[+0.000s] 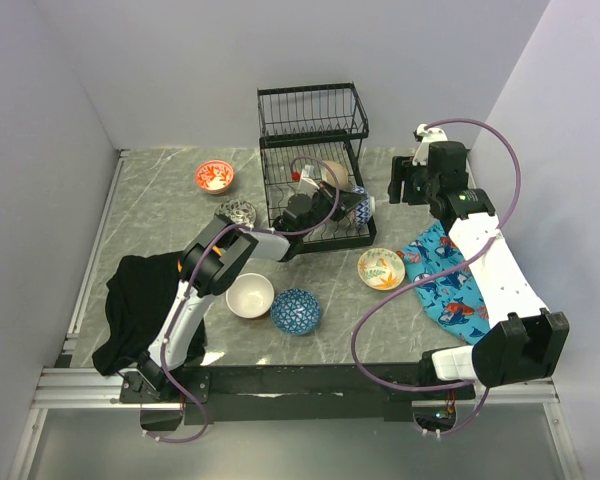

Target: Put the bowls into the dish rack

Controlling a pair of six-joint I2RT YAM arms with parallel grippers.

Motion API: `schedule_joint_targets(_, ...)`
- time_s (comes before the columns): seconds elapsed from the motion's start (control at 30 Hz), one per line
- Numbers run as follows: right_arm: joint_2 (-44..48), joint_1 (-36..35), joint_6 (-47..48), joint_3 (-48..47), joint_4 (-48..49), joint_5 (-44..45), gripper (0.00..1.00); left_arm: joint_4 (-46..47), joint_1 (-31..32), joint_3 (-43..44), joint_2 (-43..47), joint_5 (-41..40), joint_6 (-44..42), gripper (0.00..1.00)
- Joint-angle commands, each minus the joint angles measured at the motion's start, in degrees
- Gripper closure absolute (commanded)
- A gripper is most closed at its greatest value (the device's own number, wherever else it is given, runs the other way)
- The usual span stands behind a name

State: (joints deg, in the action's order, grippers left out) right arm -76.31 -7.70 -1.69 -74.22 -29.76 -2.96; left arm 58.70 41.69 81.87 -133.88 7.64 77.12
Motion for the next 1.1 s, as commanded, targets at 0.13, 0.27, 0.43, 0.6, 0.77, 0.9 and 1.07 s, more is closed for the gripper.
schedule_joint_targets(0.13, -0.24, 0.5, -0.94, -0.4, 2.34, -1.25, 0.26, -0.95, 1.11, -1.97, 2.49, 1.24, -3.37, 0.99)
schedule_joint_targets(0.27, -0.15, 0.41, -1.38, -0.4, 2.78, -1.43, 0.26, -3.32, 1.2, -1.71, 3.01, 1.06, -3.91, 0.99)
schedule_joint_targets(0.43, 0.29, 0.41, -0.85, -0.41, 2.77, -1.26, 0.26, -4.91, 1.55, -3.38, 4.77, -0.08, -4.96, 0.99)
schedule_joint_targets(0.6, 0.29, 0.41, -1.29, 0.12, 3.21, -1.78, 0.27, -6.58, 1.81, -3.73, 4.86, -1.13, -5.4, 0.99)
schedule_joint_targets(0.77, 0.38, 0.41, -0.86, 0.04, 3.22, -1.43, 0.26, -8.68, 1.9, -3.29, 3.9, -2.62, -4.53, 0.99)
schedule_joint_targets(0.9, 0.55, 0.41, -0.5, 0.21, 3.13, -1.26, 0.26, -7.81, 1.2, -4.17, 3.63, -1.75, -3.21, 0.99)
schedule_joint_targets(1.07, 0.11, 0.41, -1.38, 0.47, 3.57, -1.61, 0.27, -5.35, 0.41, -4.26, 2.93, 0.62, -1.72, 0.99)
